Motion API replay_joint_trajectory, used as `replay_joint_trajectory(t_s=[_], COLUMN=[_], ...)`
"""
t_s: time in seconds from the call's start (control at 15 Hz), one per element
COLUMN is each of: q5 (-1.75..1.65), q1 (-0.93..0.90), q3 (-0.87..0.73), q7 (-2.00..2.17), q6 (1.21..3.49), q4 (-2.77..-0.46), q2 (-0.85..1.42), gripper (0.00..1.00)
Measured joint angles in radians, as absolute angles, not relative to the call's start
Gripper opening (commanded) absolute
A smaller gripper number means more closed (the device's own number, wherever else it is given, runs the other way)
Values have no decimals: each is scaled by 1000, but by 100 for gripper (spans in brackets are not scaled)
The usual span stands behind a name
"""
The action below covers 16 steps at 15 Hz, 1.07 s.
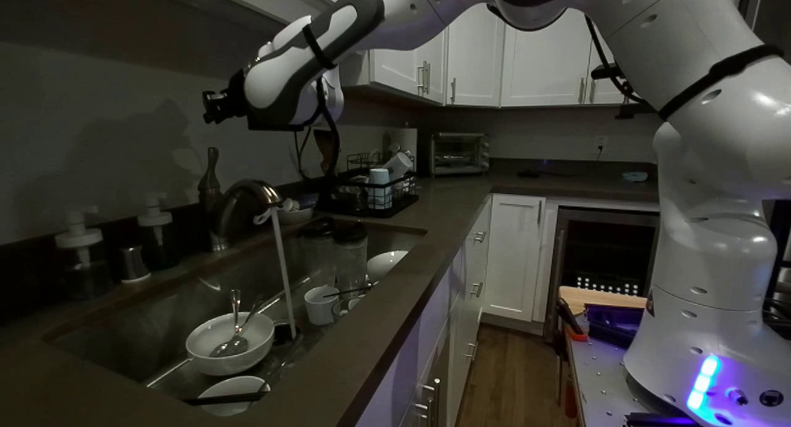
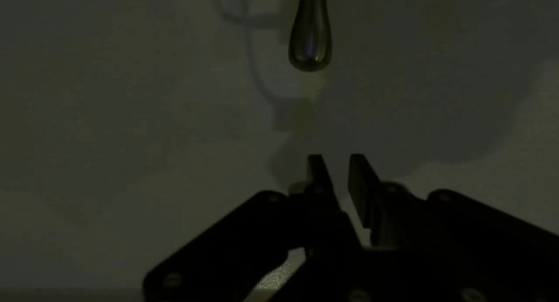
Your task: Push the tap handle down
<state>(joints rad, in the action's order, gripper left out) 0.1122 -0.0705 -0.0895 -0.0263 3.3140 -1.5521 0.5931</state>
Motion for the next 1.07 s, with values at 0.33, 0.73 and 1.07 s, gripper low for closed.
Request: replay_joint_trajectory(t_s=[0.33,0.73,1.07], q5=[112,112,112], q1=[-70,-69,-70], q3=[-91,-111,-148], q7=[-26,-26,-26], q6=[3298,3238,3156], q4=[-1439,-1308,-1216], q2=[682,781,830], gripper=[0,0,0])
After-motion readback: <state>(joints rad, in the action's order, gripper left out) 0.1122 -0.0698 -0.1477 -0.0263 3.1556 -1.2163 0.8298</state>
